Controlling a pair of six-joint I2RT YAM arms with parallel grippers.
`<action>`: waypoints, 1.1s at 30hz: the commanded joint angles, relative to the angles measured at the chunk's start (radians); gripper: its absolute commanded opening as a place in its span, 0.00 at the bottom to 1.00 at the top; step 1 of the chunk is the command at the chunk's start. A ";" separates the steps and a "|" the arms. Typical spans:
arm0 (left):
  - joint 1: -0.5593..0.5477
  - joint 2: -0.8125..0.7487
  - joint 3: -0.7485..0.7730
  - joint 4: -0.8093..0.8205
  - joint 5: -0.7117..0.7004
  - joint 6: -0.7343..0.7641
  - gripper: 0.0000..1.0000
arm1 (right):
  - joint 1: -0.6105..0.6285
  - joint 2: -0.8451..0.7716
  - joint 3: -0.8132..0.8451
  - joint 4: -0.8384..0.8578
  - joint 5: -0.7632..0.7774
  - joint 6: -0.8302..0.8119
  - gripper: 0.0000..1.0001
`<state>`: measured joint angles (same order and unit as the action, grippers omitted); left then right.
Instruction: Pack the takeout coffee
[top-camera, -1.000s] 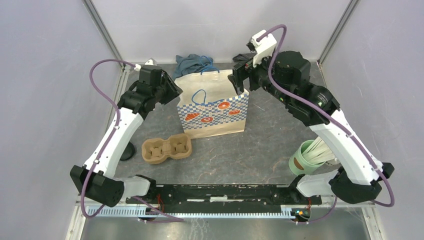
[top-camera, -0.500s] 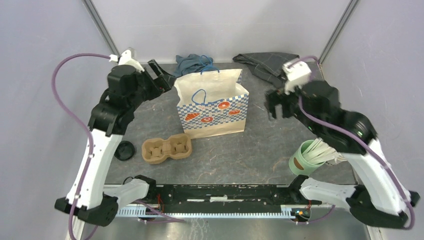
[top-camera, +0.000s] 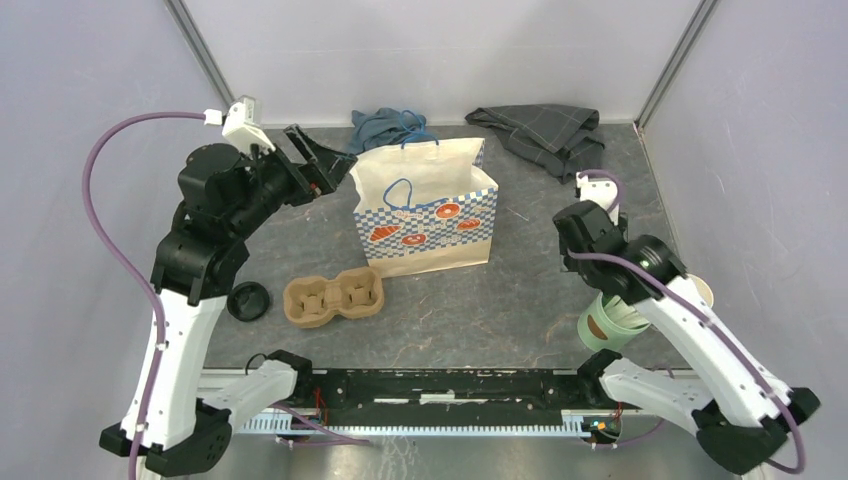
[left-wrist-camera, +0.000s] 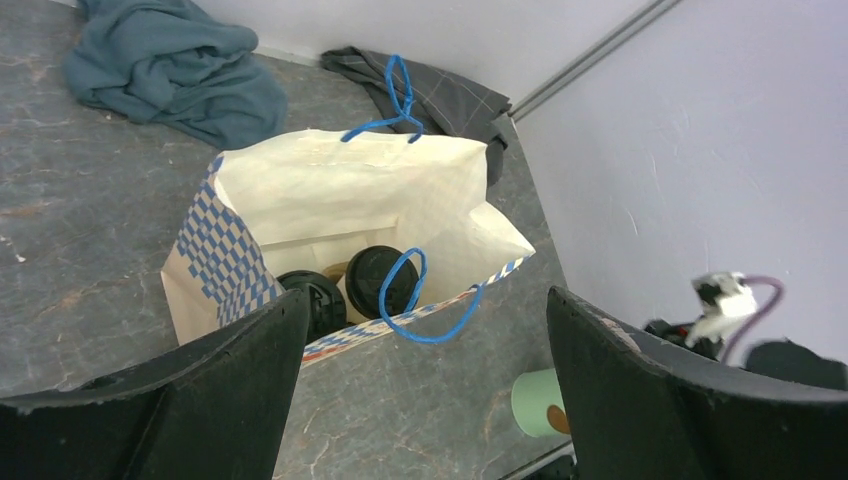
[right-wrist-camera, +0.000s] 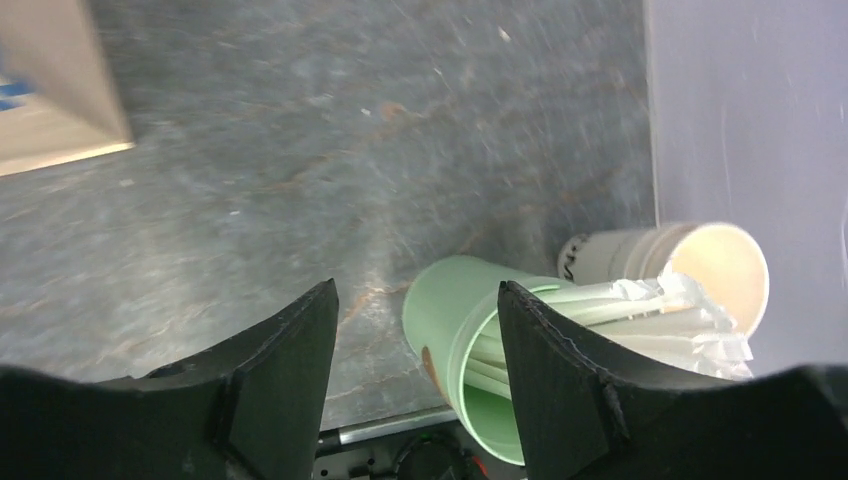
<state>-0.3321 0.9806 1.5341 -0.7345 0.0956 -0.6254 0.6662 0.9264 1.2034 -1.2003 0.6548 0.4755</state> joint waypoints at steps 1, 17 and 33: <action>0.001 0.027 0.042 0.006 0.103 0.057 0.95 | -0.139 0.035 -0.046 -0.048 0.087 0.159 0.65; 0.000 0.033 0.042 -0.036 0.209 0.196 0.95 | -0.419 -0.021 -0.189 0.017 0.072 0.225 0.40; -0.001 0.043 0.029 -0.040 0.212 0.209 0.96 | -0.421 -0.065 -0.234 0.079 0.093 0.182 0.40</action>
<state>-0.3321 1.0214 1.5387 -0.7742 0.2905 -0.4709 0.2493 0.8368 0.9863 -1.1633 0.7078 0.6495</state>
